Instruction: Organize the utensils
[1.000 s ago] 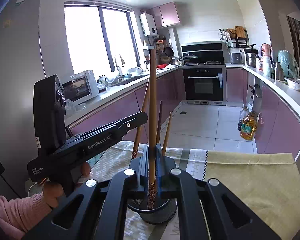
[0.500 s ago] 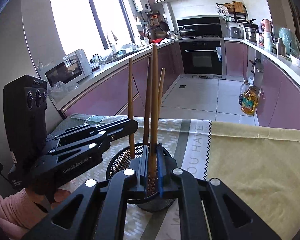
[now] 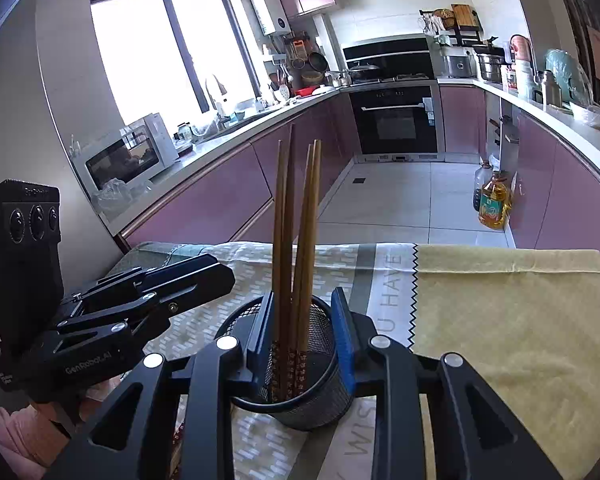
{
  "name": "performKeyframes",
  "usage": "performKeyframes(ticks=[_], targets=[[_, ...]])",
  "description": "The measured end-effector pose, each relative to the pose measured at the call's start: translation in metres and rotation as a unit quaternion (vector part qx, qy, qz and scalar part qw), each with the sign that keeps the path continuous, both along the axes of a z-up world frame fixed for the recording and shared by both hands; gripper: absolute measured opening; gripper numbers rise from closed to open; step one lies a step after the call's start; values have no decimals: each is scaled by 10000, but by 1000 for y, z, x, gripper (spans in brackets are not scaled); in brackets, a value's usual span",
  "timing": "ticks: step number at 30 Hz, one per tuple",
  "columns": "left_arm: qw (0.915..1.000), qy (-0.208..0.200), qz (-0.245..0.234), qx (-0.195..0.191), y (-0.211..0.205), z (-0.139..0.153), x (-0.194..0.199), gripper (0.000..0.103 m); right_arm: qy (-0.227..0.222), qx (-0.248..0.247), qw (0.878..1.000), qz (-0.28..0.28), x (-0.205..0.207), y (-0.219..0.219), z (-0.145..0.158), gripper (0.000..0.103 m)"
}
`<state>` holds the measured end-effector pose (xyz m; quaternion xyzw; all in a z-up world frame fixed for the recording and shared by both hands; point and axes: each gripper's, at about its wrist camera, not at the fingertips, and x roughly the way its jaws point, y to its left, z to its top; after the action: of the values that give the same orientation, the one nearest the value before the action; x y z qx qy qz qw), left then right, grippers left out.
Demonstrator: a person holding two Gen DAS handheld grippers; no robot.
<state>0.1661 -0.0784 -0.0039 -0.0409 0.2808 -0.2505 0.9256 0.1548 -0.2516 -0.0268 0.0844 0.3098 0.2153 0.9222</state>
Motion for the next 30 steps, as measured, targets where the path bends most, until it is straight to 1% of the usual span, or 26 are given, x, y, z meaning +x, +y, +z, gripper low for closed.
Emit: performKeyframes(ticks=[1,3,5,6,7,10,13,17,20,22,26,30], targets=[[10000,-17,27,12,3,1,-4,46,-43,14,10000,20,-3,1,2,32],[9999,-71,91,14,13,3,-13,51,-172,48,9998,89,-13,2,8,38],[9998,-81,160,33,24,3,-21,54,-315,69,9992,227,-26,3,12,40],[9998,-75,203,37,29,2,-24,60,-370,70,9988,298,-31,5,14,42],[9996,-57,264,56,36,0,-28,62,-414,65,9984,379,-37,7,16,43],[9988,22,427,249,51,-6,-35,62,-485,9,9967,649,-56,17,14,47],[9973,259,503,461,62,-23,-40,62,-369,49,9959,830,-64,24,5,48],[9944,659,507,659,69,-53,-43,61,4,85,9958,913,-63,34,-18,48],[9910,925,436,863,62,-76,-45,61,334,138,9953,895,-59,39,-37,48],[9890,1096,352,927,59,-89,-47,60,517,172,9947,876,-56,42,-47,48],[9871,1179,224,1058,50,-100,-50,60,731,164,9936,846,-55,48,-62,48],[9857,1210,205,1151,44,-104,-50,55,848,147,9930,804,-55,53,-70,48]])
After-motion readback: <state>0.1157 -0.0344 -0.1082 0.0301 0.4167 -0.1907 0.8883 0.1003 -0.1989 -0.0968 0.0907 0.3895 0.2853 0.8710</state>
